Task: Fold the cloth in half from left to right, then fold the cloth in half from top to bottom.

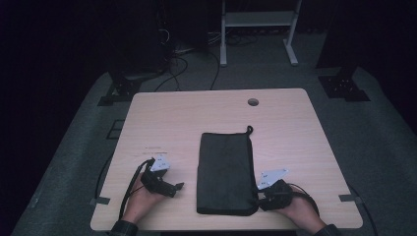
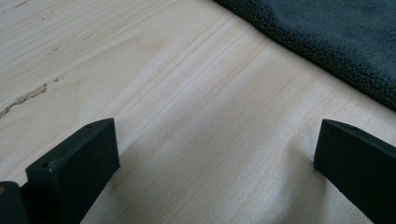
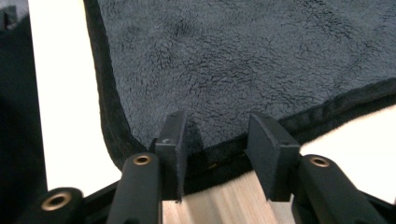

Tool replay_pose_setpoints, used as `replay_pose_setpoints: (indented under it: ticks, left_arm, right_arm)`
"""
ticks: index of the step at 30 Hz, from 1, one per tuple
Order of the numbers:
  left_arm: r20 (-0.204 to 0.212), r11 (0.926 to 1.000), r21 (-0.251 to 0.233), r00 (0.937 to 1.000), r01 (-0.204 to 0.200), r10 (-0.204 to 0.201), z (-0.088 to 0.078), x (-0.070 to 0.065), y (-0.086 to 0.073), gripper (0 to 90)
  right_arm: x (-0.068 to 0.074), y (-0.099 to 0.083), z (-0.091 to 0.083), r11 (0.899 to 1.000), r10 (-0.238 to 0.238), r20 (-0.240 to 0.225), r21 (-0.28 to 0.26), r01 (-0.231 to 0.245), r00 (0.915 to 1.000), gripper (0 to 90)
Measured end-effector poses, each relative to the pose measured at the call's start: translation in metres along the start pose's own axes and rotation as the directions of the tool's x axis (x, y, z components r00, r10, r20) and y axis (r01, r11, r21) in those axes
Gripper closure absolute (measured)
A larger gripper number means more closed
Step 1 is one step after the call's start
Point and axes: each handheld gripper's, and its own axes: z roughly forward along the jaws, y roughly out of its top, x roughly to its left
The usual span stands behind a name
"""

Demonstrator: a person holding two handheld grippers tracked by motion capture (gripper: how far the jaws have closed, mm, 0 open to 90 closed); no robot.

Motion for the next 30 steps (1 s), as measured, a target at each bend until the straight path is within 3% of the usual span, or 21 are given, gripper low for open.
replay_pose_setpoints:
  ticks: [4, 8, 12, 21, 26, 27, 30]
  left_arm:
    - [0.002, 1.0, 0.0, 1.0, -0.002, 0.002, 0.0, 0.0, 0.0, 0.0]
    - [0.008, 1.0, -0.001, 1.0, -0.001, 0.001, 0.001, 0.0, 0.001, 0.0]
    - [0.022, 0.9999, -0.009, 0.9997, 0.008, -0.007, 0.002, 0.001, 0.008, 0.0]
    - [0.049, 0.9993, -0.032, 0.9986, 0.02, -0.019, 0.01, 0.006, 0.035, 0.0]
    - [0.063, 0.9987, -0.048, 0.9979, 0.017, -0.014, 0.015, 0.014, 0.052, 0.4]
    - [0.065, 0.9984, -0.053, 0.9977, 0.021, -0.018, 0.016, 0.016, 0.056, 0.4]
    - [0.07, 0.9975, -0.065, 0.9973, 0.026, -0.021, 0.021, 0.024, 0.068, 0.4]
  right_arm:
    - [-0.003, 0.001, -0.001, 1.0, 0.013, 0.01, -0.008, -0.013, 0.9999, 44.4]
    - [-0.013, 0.006, -0.002, 0.997, 0.054, 0.025, -0.049, -0.053, 0.9982, 40.1]
    - [-0.025, 0.014, -0.003, 0.994, 0.083, 0.068, -0.075, -0.078, 0.9942, 37.6]
    - [-0.069, 0.029, -0.004, 0.981, 0.166, 0.128, -0.123, -0.15, 0.9777, 37.6]
    - [-0.088, 0.035, -0.007, 0.97, 0.21, 0.151, -0.159, -0.186, 0.9658, 36.8]
    - [-0.091, 0.036, -0.007, 0.964, 0.225, 0.152, -0.181, -0.196, 0.9624, 37.0]
    - [-0.103, 0.04, -0.006, 0.963, 0.236, 0.17, -0.17, -0.208, 0.9567, 36.2]
